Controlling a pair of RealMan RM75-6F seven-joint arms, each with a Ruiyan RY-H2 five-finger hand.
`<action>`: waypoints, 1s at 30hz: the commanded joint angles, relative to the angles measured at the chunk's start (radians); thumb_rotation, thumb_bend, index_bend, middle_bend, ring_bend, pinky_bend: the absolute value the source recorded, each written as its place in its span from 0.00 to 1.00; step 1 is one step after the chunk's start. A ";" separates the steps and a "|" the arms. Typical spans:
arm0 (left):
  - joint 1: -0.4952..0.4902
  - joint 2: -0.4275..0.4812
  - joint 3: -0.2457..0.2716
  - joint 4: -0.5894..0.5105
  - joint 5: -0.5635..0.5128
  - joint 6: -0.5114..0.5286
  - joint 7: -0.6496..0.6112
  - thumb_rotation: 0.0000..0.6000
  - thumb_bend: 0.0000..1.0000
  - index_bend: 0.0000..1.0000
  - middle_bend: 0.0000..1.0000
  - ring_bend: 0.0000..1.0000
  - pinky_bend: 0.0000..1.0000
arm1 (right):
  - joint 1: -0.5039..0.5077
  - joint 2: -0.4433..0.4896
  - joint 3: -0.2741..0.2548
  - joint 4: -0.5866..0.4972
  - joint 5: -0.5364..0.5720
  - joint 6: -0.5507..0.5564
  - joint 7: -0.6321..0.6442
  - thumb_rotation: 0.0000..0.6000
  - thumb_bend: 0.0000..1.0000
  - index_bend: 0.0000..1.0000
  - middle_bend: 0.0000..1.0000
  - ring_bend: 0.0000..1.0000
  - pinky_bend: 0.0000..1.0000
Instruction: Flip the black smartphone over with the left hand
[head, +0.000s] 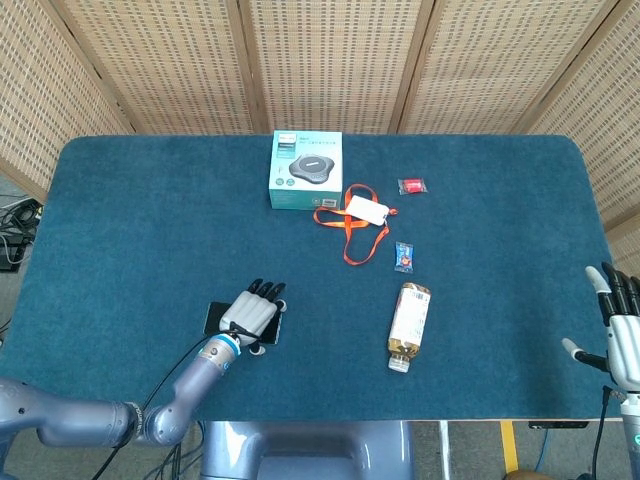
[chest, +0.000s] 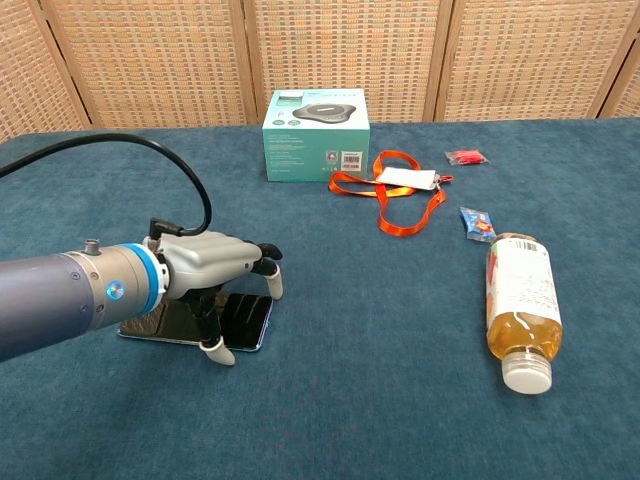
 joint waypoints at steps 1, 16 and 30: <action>-0.006 -0.006 0.009 0.012 -0.005 0.005 -0.004 1.00 0.00 0.27 0.00 0.00 0.00 | 0.001 -0.001 0.000 0.000 0.001 -0.002 -0.001 1.00 0.00 0.00 0.00 0.00 0.00; -0.009 0.001 0.023 0.017 -0.024 0.035 -0.041 1.00 0.03 0.57 0.00 0.00 0.00 | 0.003 -0.004 -0.001 0.001 0.001 -0.006 -0.004 1.00 0.00 0.00 0.00 0.00 0.00; -0.001 0.020 0.041 -0.007 -0.005 0.089 -0.060 1.00 0.15 0.70 0.00 0.00 0.00 | 0.004 -0.001 -0.002 -0.011 0.002 -0.009 -0.006 1.00 0.00 0.00 0.00 0.00 0.00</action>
